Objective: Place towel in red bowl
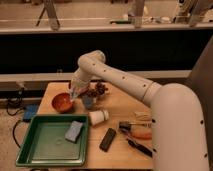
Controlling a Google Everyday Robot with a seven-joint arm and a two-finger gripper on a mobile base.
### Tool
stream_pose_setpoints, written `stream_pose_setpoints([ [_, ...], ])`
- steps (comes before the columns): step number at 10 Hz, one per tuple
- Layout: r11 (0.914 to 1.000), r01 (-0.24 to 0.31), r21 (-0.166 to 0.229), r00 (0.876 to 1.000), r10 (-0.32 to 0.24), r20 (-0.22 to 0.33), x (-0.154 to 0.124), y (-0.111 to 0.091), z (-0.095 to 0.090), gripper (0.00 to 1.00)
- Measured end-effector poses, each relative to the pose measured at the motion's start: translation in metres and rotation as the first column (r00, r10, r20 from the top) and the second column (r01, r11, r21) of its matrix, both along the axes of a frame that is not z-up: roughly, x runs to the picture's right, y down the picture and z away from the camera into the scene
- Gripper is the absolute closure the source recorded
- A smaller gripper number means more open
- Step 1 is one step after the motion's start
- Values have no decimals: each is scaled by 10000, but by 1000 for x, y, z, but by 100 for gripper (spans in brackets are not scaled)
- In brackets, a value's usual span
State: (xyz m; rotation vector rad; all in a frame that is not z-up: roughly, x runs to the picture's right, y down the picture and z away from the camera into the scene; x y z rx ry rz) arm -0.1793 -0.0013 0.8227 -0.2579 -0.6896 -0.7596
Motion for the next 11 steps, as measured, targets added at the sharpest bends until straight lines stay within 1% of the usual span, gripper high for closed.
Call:
stream_pose_setpoints([
  [3, 9997, 230, -3, 9995, -230, 208, -14, 9, 2, 100],
  [4, 9995, 317, -54, 9991, -315, 280, -23, 13, 3, 100],
  [7, 9994, 326, -93, 9987, -322, 405, -32, 17, 10, 100],
  [9, 9993, 379, -77, 9977, -374, 558, -45, 23, 12, 100],
  [11, 9993, 367, -100, 9975, -360, 613, -50, 26, 14, 100],
])
